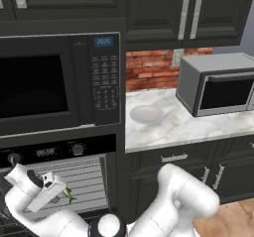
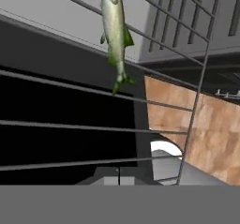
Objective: Take the fish from the oven and place it on the plate on the counter.
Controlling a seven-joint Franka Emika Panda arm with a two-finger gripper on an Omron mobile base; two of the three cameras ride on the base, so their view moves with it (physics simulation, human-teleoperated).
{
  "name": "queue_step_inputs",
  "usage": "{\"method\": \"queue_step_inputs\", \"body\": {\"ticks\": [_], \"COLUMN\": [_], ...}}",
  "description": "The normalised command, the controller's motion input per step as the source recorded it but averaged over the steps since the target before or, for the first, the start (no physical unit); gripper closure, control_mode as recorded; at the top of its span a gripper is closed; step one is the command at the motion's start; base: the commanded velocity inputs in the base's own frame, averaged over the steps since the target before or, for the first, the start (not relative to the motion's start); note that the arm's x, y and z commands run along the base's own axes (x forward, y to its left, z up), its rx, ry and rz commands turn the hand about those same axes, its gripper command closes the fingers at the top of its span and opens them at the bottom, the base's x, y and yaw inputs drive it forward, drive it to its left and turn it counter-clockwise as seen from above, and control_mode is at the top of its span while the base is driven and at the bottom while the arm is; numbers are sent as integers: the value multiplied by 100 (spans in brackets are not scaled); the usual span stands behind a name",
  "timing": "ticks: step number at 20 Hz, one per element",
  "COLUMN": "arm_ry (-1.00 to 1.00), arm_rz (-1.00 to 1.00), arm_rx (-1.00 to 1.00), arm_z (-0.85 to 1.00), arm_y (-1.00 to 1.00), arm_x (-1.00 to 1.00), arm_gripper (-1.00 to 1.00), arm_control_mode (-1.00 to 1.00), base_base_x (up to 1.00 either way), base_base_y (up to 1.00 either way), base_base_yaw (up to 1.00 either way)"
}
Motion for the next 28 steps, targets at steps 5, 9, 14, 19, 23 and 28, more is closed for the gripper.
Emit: {"method": "queue_step_inputs", "body": {"ticks": [5, 9, 14, 19, 23, 28], "arm_ry": [-39, -25, 0, 0, 2, 4], "arm_rz": [14, 23, 21, 12, 2, 0], "arm_rx": [30, 12, 24, 22, 18, 9], "arm_z": [2, 4, 15, 30, 48, 46], "arm_y": [-100, -83, -35, 0, 0, 2], "arm_x": [-1, 3, 13, 0, 0, 0], "arm_gripper": [100, -100, -100, -100, -100, -100], "arm_control_mode": [-100, -100, -100, -100, -100, -100], "base_base_x": [0, 0, 0, 0, 0, 0], "base_base_y": [0, 0, 0, 0, 0, 0], "base_base_yaw": [0, 0, 0, 0, 0, 0]}}
